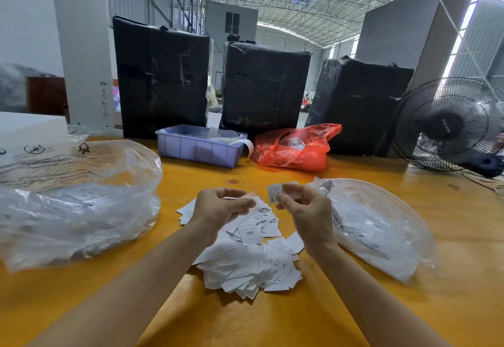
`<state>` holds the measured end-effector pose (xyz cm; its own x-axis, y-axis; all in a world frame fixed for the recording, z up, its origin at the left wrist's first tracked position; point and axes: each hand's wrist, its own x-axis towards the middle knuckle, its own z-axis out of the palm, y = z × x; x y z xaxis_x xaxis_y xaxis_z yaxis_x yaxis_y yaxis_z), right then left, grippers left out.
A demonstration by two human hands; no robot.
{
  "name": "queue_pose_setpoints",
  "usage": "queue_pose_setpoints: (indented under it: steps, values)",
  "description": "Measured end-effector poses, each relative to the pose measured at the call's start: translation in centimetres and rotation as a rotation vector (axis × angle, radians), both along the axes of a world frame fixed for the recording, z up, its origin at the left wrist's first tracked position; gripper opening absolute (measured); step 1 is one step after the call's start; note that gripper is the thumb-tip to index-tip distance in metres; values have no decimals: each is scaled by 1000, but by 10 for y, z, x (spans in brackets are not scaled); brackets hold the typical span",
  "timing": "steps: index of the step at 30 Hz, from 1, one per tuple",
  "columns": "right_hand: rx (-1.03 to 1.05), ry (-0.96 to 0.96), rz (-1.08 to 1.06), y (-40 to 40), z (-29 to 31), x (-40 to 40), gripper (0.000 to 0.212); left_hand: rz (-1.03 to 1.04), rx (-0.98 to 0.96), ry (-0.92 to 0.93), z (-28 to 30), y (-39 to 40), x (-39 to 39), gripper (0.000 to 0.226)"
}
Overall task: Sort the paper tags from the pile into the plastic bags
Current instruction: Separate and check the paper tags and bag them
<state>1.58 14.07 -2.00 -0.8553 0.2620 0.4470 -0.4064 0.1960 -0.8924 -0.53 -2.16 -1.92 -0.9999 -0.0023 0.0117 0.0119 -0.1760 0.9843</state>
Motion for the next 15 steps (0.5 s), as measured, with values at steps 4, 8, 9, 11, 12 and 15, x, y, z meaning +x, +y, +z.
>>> queue_pose_setpoints:
  steps: [4,8,9,11,12,15]
  values:
    - [-92,0,74,-5,-1,1,43,23,-25,18,-2,1,-2,26]
    - [-3,6,92,-10,-1,3,15,18,-44,29,-3,1,-2,26]
    - [20,3,96,-11,-1,4,15,15,-50,29,-4,1,-1,26]
    - [57,-6,91,-11,-3,4,16,4,-61,32,-4,2,-1,25]
    - [70,-13,83,-12,-4,4,16,-3,-61,36,-3,2,-1,25]
    - [68,-16,47,-12,-5,3,15,-31,-37,39,-2,2,0,26]
